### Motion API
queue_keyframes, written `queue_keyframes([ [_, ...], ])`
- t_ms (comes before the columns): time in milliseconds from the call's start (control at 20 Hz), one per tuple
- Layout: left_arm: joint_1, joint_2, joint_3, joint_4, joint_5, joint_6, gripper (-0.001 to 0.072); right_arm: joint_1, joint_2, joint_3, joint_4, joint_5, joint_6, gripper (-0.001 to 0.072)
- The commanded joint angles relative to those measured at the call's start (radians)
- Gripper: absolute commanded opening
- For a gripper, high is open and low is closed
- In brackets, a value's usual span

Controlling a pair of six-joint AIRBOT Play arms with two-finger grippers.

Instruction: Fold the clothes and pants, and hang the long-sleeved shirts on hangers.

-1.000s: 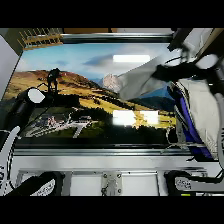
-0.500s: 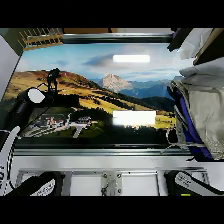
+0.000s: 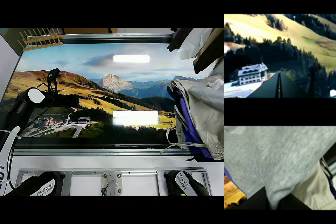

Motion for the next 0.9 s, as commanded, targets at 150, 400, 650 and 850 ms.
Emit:
queue_keyframes([
  [150,0.000,0.001,0.000,0.001,0.000,0.002,0.0008,-0.004,0.116,-0.268,-0.091,0.124,0.066,0.0025],
  [400,0.000,0.001,0.000,0.001,-0.001,0.003,0.0007,-0.004,0.145,-0.314,-0.092,0.165,0.071,0.0587],
  [650,-0.001,0.001,0.000,0.001,-0.004,0.003,0.0007,0.022,0.224,-0.191,-0.010,0.011,0.002,0.0649],
  [850,0.000,0.001,0.000,0.000,-0.001,0.003,0.0008,0.135,0.279,-0.190,0.225,-0.095,-0.095,0.0649],
])
